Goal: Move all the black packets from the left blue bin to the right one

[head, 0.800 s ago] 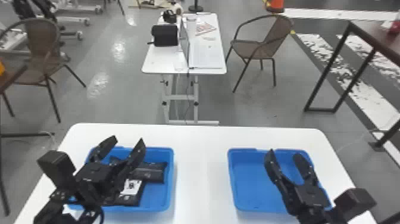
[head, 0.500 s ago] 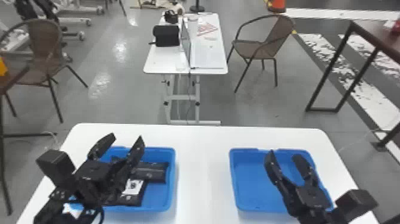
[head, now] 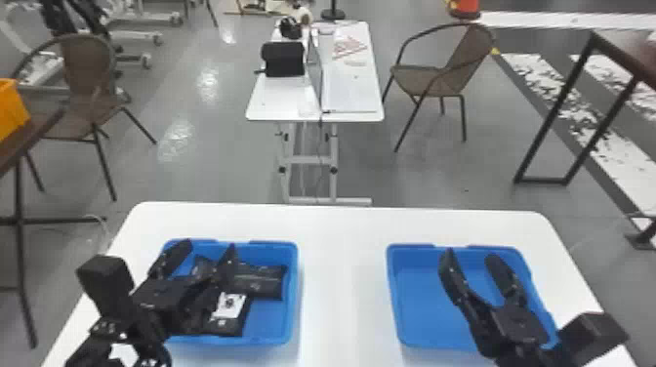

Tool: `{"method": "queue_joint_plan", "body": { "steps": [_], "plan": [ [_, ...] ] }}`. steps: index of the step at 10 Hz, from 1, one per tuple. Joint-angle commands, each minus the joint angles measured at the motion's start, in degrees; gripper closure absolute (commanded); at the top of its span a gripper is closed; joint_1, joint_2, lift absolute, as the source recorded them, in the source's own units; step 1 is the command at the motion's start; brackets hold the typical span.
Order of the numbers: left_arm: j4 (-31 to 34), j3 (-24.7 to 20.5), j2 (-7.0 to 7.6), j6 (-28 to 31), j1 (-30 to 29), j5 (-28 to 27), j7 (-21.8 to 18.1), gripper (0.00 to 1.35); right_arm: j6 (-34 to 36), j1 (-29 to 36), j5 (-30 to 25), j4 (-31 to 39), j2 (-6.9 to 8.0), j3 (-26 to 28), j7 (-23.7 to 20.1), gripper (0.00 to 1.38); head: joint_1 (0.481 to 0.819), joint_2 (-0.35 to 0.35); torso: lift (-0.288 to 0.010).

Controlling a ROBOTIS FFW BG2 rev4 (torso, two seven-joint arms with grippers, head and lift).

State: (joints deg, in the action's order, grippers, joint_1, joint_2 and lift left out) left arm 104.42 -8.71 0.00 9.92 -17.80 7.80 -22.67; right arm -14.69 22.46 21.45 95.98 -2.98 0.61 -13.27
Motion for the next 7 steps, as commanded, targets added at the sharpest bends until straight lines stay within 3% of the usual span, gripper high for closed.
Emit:
{"method": "queue_joint_plan", "body": {
  "steps": [1,5,7],
  "plan": [
    [1.05,-2.8,-0.15,5.72,0.66,-4.02,-0.01,0.29,0.01,0.3,0.25,0.0,-0.1,0.0,0.0,0.32,0.695,-0.001,0.0],
    [2.28,-3.15,-0.15,36.04,10.42,-15.45,-0.09,0.29,0.45,-0.49,0.43,-0.53,-0.1,-0.52,0.0,0.32,0.695,0.063,0.0],
    [-2.02,-2.54,-0.09,41.14,14.99,-19.67,-0.09,0.29,0.45,-0.58,0.78,-0.88,-0.1,-0.96,0.0,0.32,0.695,0.078,0.0]
  ]
}}
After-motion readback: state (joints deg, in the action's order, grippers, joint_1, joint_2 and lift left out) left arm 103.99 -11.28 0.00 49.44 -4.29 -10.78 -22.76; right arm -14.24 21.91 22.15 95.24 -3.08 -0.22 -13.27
